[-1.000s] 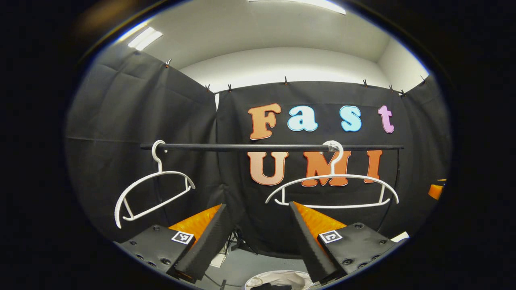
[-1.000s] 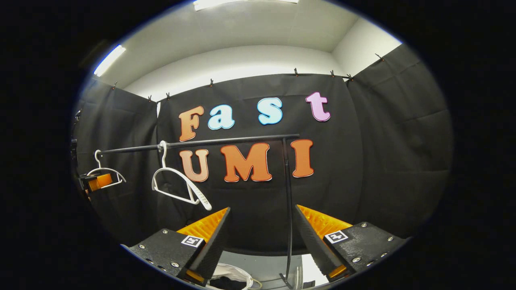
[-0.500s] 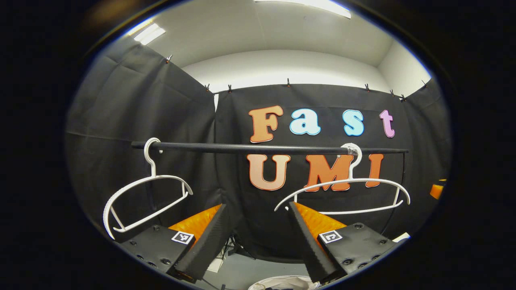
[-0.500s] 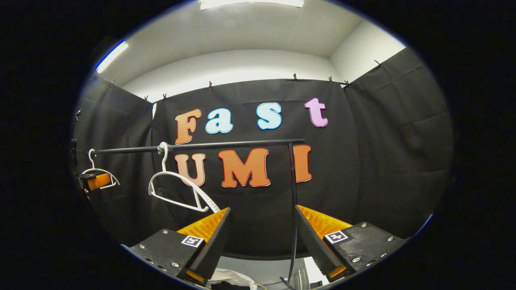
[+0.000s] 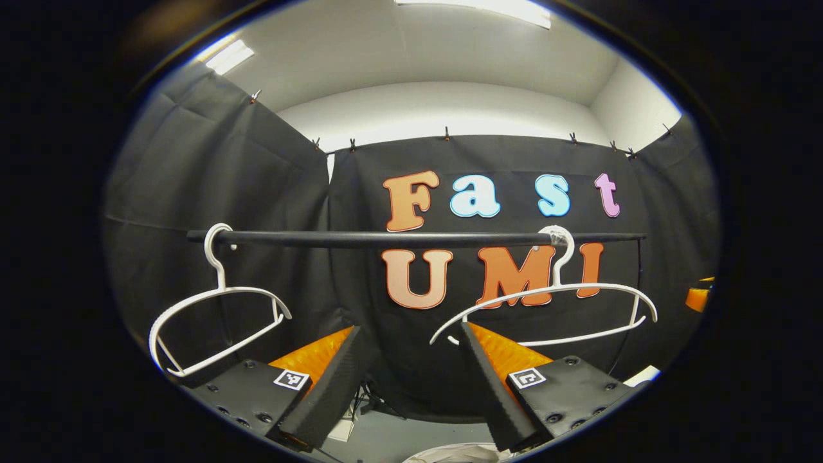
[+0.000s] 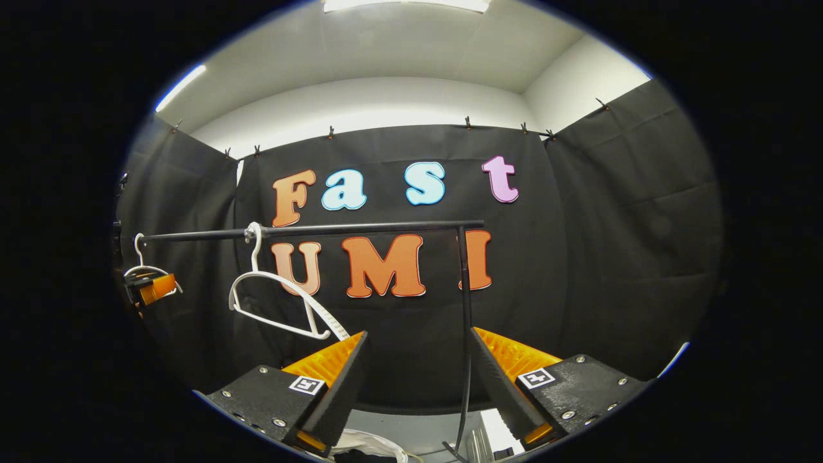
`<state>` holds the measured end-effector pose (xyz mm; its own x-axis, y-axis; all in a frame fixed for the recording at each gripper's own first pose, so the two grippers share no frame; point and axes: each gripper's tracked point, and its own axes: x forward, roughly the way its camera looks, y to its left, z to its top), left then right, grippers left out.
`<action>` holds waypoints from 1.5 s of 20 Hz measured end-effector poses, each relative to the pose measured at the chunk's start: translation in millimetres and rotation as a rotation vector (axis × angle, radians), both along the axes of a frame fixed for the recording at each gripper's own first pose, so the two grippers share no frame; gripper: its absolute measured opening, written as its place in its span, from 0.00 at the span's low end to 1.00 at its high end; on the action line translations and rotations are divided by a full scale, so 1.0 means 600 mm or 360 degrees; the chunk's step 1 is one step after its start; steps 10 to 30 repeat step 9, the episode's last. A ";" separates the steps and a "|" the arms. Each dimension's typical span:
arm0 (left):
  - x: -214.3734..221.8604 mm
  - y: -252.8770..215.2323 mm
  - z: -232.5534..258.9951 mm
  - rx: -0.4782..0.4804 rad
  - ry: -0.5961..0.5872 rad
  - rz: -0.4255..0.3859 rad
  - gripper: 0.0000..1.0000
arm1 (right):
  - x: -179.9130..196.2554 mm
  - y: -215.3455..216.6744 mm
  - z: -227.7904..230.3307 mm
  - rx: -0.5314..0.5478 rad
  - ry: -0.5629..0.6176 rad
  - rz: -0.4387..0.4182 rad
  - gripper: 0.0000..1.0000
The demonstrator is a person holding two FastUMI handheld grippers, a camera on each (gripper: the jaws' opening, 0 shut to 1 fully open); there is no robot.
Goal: Grasp the clothes on the hanger with both hands and then place them into the laundry hamper below.
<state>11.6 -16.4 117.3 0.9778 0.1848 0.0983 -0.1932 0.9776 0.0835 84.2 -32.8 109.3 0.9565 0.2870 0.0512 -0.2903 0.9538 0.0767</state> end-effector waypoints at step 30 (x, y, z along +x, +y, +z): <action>-0.006 0.027 0.007 -0.0012 -0.0013 0.0046 0.94 | 0.004 0.018 -0.003 0.0005 0.0002 0.0019 0.94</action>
